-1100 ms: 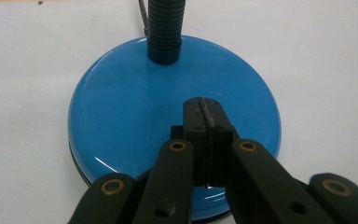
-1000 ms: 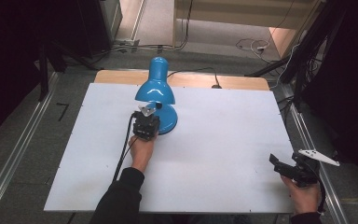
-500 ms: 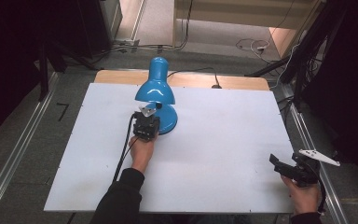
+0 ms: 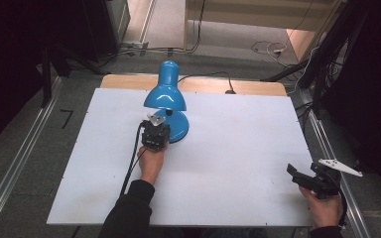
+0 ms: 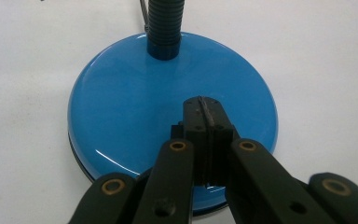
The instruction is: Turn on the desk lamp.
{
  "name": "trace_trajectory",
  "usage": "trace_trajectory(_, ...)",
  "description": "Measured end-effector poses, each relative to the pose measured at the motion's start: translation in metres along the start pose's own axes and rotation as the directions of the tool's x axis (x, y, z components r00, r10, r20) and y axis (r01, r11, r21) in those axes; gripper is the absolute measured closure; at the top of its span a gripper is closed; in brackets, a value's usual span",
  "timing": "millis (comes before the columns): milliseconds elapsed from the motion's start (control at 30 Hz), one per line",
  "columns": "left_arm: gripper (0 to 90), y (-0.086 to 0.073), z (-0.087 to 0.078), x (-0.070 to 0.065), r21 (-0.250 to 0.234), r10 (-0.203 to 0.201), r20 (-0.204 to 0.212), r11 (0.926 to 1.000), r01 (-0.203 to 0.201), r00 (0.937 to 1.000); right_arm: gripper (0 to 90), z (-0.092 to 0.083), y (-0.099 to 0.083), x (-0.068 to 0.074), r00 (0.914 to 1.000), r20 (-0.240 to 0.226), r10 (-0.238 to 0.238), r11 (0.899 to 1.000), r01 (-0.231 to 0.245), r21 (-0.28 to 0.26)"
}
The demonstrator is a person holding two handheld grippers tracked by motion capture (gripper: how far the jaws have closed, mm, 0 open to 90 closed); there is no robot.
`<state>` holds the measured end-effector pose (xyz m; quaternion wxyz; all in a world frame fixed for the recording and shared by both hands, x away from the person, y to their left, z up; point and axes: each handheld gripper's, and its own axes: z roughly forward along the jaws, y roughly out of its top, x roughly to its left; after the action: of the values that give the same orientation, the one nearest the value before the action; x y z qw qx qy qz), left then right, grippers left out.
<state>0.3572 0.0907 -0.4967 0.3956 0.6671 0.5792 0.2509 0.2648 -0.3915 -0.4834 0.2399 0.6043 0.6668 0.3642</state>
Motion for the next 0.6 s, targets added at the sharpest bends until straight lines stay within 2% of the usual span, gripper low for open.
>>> trace_trajectory(600,90.0,-0.0007,-0.0003,-0.0009,-0.001,0.007,-0.005,1.0,-0.007,1.0,6.9,0.0,-0.0001,-0.0006,1.0,-0.004,0.003,1.0,-0.003,-0.001)
